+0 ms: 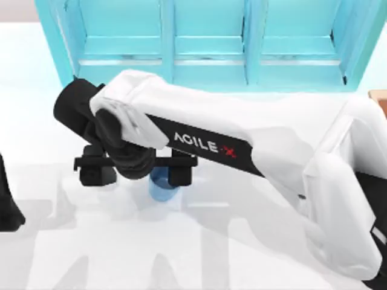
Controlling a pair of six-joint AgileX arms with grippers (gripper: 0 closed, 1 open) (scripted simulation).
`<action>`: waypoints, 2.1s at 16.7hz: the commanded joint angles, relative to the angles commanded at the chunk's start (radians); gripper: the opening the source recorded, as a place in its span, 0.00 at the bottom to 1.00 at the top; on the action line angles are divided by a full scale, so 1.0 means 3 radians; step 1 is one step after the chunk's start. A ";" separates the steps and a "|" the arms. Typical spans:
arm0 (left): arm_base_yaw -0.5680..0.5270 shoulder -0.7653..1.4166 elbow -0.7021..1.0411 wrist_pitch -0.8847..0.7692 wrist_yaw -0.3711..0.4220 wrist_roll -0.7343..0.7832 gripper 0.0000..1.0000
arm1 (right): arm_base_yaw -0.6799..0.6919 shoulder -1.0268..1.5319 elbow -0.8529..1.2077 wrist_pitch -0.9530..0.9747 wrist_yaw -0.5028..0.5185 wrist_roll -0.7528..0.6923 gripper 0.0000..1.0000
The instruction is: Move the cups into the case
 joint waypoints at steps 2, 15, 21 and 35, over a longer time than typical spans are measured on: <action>0.0000 0.0000 0.0000 0.0000 0.0000 0.0000 1.00 | 0.0000 0.0000 0.0000 0.0000 0.0000 0.0000 0.62; 0.0000 0.0000 0.0000 0.0000 0.0000 0.0000 1.00 | 0.0000 0.0000 0.0000 0.0000 0.0000 0.0000 0.00; 0.0000 0.0000 0.0000 0.0000 0.0000 0.0000 1.00 | -0.0011 -0.0066 -0.0070 -0.0014 0.0002 -0.0023 0.00; 0.0000 0.0000 0.0000 0.0000 0.0000 0.0000 1.00 | -0.0410 -0.1428 -0.1130 -0.0197 -0.0090 -0.0454 0.00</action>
